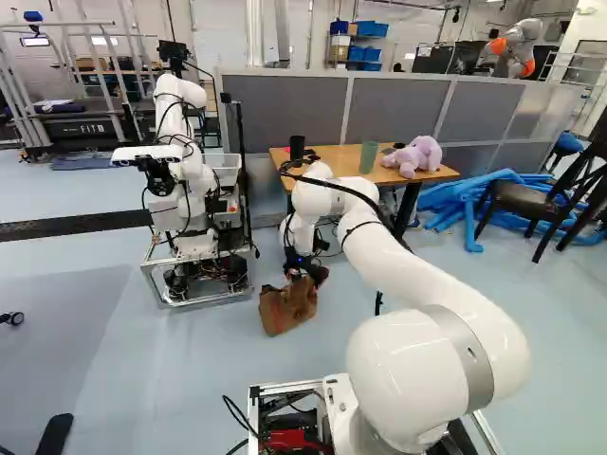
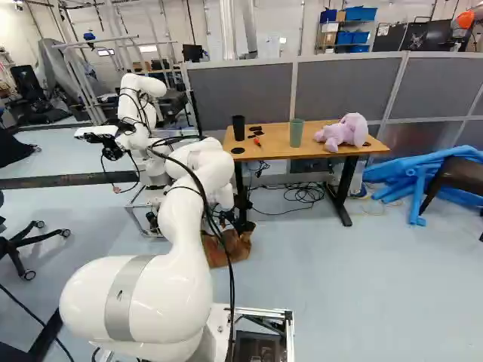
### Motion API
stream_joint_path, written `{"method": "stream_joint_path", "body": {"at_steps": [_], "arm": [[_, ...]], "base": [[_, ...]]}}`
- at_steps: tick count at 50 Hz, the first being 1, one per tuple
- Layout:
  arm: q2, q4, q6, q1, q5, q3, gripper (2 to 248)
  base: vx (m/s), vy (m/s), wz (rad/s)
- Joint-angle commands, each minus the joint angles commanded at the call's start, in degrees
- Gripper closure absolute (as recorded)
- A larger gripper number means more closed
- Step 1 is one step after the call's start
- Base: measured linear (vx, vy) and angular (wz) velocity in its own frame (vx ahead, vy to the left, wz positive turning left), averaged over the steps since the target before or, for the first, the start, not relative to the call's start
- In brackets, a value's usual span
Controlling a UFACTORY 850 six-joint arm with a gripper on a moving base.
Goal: Pick up the bag on the ground and place it on the table
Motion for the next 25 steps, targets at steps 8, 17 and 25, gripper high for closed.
{"method": "stream_joint_path", "body": {"at_steps": [8, 17, 25], "arm": [[-1.8, 0.0, 4.8, 0.0, 0.0, -1.7, 3], [-3.8, 0.0, 10.4, 0.0, 0.0, -3.8, 3], [-5.6, 0.0, 15.1, 0.0, 0.0, -5.5, 3]], "base": [[0.0, 0.0, 0.0], [0.0, 0.0, 0.0], [0.0, 0.0, 0.0]]}}
